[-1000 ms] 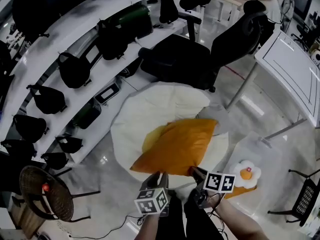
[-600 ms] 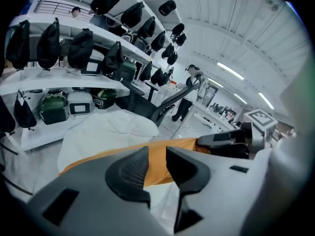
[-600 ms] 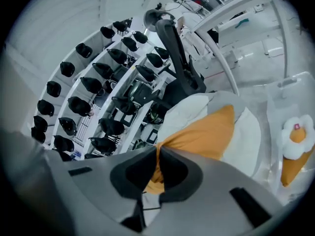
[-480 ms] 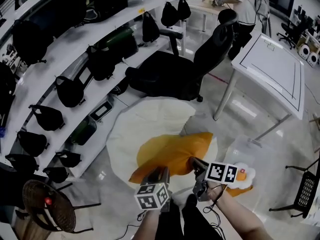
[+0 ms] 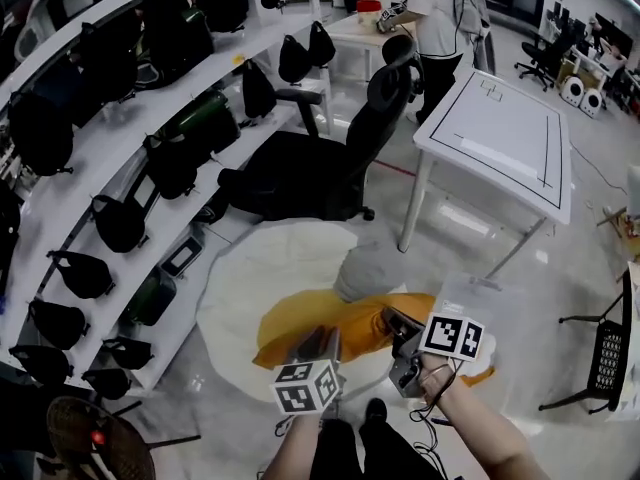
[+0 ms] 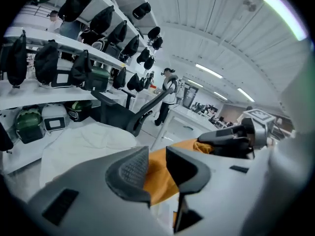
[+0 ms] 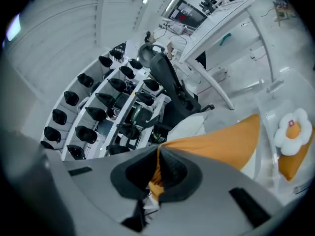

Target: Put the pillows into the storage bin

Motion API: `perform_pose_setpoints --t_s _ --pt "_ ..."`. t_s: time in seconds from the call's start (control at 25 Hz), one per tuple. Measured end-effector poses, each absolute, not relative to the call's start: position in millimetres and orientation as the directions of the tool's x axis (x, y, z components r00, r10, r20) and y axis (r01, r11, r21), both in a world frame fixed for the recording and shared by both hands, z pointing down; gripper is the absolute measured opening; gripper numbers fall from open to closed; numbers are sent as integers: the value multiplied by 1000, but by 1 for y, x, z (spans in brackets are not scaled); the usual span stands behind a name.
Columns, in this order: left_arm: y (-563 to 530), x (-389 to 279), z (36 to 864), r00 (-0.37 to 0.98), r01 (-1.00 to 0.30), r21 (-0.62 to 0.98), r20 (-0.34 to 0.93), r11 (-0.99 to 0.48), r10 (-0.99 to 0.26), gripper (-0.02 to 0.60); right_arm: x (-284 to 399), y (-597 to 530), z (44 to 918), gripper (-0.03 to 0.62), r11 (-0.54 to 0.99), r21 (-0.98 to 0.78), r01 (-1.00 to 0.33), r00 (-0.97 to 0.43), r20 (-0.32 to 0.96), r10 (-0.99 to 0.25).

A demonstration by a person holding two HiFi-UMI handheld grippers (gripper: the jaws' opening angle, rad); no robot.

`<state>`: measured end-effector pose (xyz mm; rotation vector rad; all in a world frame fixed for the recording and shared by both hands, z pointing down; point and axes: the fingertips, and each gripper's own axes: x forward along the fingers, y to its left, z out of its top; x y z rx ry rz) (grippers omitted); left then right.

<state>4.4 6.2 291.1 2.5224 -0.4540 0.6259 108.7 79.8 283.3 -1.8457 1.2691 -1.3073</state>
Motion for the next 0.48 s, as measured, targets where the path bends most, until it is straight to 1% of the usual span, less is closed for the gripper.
perform_pose_setpoints --t_s 0.2,0.48 --pt "30 38 278 866 -340 382 484 -859 -128 107 136 105 257 11 -376 -872 -313 167 340 -926" --pt "77 88 260 895 -201 385 446 -901 -9 107 189 175 223 9 -366 -898 -246 344 272 -899"
